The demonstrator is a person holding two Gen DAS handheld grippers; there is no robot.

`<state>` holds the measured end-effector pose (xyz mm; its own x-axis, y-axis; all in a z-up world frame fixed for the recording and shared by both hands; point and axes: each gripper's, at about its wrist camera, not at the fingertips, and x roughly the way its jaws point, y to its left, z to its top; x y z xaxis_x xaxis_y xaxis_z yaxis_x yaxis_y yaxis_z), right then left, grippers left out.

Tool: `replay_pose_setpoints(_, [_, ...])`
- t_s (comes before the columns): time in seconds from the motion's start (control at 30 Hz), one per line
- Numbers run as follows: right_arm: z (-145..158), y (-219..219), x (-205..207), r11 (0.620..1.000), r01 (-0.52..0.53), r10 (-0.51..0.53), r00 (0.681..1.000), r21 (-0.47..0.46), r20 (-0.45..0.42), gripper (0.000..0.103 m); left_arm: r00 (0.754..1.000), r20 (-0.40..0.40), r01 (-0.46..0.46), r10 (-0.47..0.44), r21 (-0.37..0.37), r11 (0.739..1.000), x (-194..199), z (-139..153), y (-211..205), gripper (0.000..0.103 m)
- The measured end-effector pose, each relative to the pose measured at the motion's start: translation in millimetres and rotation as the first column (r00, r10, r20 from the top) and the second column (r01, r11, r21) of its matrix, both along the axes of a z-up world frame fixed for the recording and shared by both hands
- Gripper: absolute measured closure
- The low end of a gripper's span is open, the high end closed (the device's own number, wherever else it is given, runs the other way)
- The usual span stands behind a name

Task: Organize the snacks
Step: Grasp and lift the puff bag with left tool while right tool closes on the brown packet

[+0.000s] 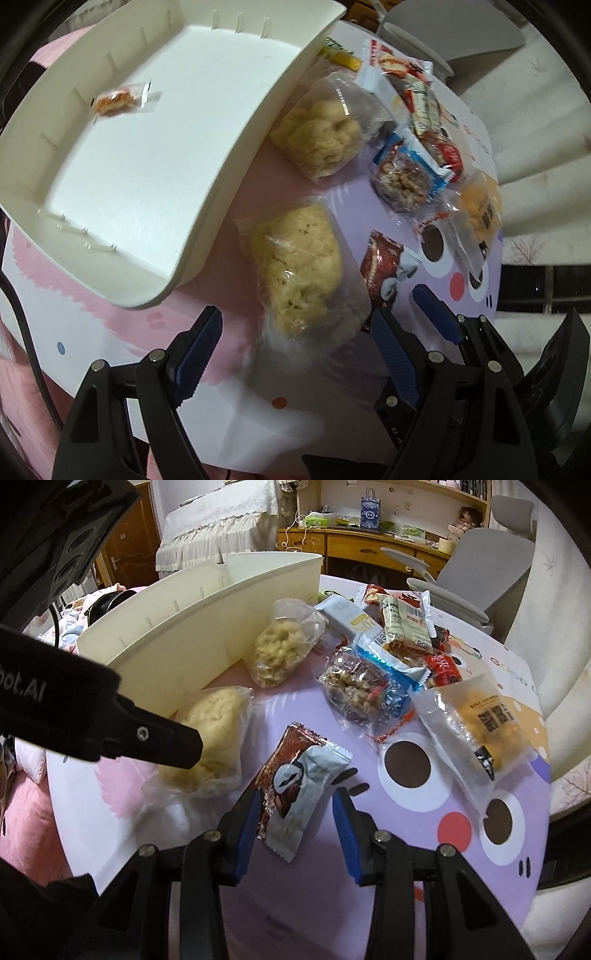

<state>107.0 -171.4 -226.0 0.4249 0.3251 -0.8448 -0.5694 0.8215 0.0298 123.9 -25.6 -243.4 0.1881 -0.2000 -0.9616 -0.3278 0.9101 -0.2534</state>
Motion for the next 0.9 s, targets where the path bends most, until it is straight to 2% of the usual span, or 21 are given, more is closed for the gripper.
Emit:
replay_pose_setpoints(0.3, [-10.9,4.4,9.6,0.999,-0.043,0.043,0.999,0.020,0.001,0.062,0.998,-0.039,-0.054,0.054,0.003,0.999,11.7,-18.0,1.5,0.021])
replay_pose_setpoints(0.73, [-16.2,6.8,14.3,0.995,-0.099,0.099,0.995,0.024,-0.007,0.064,0.994,-0.079,-0.076,0.079,0.046,0.996,33.7,-34.5,1.0,0.022])
replay_pose_setpoints(0.77, [-16.1,6.9,14.8,0.994,-0.102,0.102,0.995,0.024,-0.006,0.064,0.994,-0.080,-0.077,0.081,0.046,0.996,34.5,-35.2,1.3,0.023])
replay_pose_setpoints(0.9, [-15.9,6.9,15.9,0.994,-0.108,0.108,0.994,0.025,-0.006,0.066,0.993,-0.083,-0.078,0.081,0.041,0.996,36.6,-37.2,2.3,0.039])
